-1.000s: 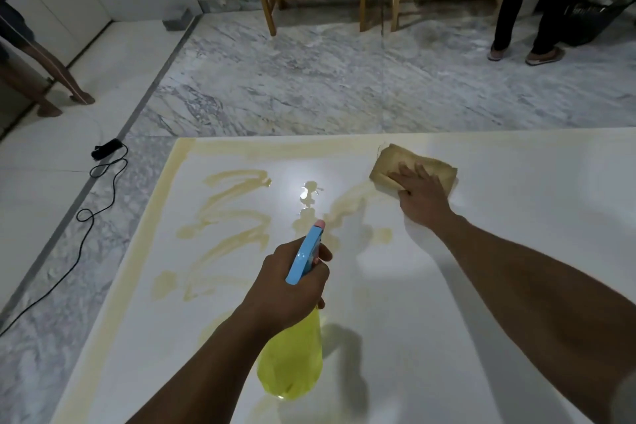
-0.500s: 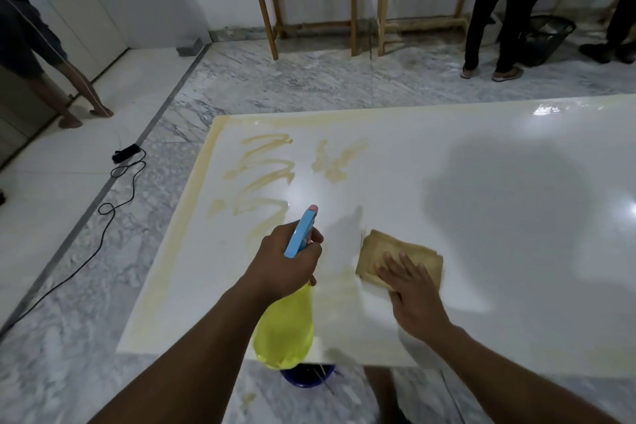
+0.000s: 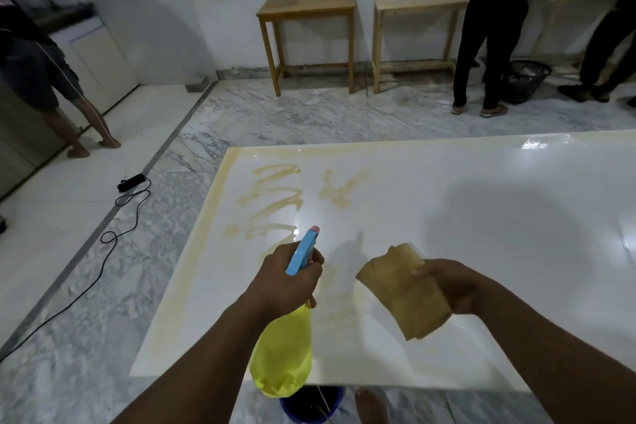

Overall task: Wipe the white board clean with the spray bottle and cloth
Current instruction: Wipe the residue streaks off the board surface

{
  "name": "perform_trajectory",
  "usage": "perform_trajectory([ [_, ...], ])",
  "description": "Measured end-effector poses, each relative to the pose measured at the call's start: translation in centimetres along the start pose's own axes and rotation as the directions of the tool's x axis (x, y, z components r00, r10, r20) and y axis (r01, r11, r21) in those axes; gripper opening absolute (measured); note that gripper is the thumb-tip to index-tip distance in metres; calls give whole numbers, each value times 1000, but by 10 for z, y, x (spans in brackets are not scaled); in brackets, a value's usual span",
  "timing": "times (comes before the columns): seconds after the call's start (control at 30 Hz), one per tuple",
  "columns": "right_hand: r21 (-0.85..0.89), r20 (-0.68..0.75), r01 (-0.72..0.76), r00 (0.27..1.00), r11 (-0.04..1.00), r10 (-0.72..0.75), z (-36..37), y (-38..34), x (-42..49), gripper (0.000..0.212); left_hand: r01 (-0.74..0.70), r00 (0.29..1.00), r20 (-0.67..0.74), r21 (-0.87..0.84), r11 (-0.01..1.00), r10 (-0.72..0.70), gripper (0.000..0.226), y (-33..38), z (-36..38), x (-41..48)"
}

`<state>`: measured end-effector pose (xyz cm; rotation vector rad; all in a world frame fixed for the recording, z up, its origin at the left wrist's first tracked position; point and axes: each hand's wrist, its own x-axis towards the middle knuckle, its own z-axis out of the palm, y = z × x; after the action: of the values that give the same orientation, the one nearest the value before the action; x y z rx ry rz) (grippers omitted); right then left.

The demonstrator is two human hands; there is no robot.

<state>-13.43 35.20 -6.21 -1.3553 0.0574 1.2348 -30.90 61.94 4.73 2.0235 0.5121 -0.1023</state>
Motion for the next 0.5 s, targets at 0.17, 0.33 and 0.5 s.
perform_trajectory([
  [0.17, -312, -214, -53, 977, 949, -15, -44, -117, 92, 49, 7, 1000, 15, 17, 1000, -7, 6, 9, -7, 84],
  [0.33, -714, -288, 59, 884, 698, -369, -58, -249, 194, 20, 60, 998, -12, 26, 998, -59, 6, 15, -21, 175],
  [0.5, -966, -170, -36, 833, 255, -526, -63, -270, 300, 45, 87, 996, -29, 51, 995, -86, 7, 9, -23, 231],
])
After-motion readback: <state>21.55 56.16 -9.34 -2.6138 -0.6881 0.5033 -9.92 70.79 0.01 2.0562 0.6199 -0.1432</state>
